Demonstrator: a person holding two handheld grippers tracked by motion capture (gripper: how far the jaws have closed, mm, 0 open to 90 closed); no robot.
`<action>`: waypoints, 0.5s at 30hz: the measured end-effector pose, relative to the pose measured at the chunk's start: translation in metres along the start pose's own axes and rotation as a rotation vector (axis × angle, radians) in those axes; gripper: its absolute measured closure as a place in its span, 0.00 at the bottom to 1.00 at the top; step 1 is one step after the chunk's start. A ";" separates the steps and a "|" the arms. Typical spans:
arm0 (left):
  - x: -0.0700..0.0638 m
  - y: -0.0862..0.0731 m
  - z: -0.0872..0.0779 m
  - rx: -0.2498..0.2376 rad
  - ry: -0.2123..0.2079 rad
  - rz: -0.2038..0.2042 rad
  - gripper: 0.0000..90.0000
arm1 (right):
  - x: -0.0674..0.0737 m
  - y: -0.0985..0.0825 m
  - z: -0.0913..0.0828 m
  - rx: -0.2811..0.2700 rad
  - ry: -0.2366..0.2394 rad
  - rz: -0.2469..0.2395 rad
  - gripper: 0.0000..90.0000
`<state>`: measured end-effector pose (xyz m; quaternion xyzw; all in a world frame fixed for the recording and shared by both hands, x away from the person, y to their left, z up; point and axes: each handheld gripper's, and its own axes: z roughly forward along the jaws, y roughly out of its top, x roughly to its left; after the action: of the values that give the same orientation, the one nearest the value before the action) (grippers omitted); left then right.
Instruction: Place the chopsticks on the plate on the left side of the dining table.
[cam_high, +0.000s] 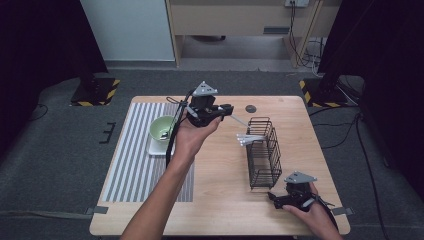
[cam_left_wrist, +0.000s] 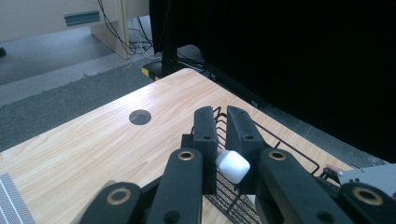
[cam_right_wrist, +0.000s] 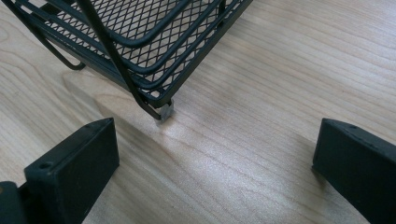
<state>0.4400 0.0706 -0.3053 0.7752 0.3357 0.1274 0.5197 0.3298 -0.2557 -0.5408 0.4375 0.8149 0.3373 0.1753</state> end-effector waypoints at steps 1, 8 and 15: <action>0.000 0.000 0.000 -0.001 0.001 0.000 0.91 | 0.000 0.000 0.000 0.000 0.000 0.000 0.00; 0.000 0.004 -0.004 -0.025 -0.007 -0.005 0.91 | 0.000 0.000 0.000 0.000 0.000 0.000 0.00; 0.004 0.008 -0.016 -0.060 -0.005 -0.009 0.91 | 0.000 0.000 0.000 0.000 0.000 0.000 0.00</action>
<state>0.4367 0.0831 -0.2919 0.7582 0.3340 0.1330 0.5440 0.3298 -0.2557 -0.5409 0.4375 0.8148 0.3374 0.1755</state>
